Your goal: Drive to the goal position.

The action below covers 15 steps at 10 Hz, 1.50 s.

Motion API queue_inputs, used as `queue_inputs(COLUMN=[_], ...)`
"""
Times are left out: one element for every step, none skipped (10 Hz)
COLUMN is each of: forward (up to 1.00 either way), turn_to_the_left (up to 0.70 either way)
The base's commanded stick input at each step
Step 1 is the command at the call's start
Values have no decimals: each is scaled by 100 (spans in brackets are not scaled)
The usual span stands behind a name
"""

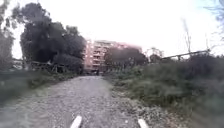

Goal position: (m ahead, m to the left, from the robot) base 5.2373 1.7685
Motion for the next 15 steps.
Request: queue_inputs(forward=[100, 100, 100, 100, 100, 100, 100, 100, 100, 100, 100, 100, 100, 100, 100], turn_to_the_left=[0, 7, 17, 28, 39, 40, 40, 40, 31, 2, 0, 0, 0, 0, 0])
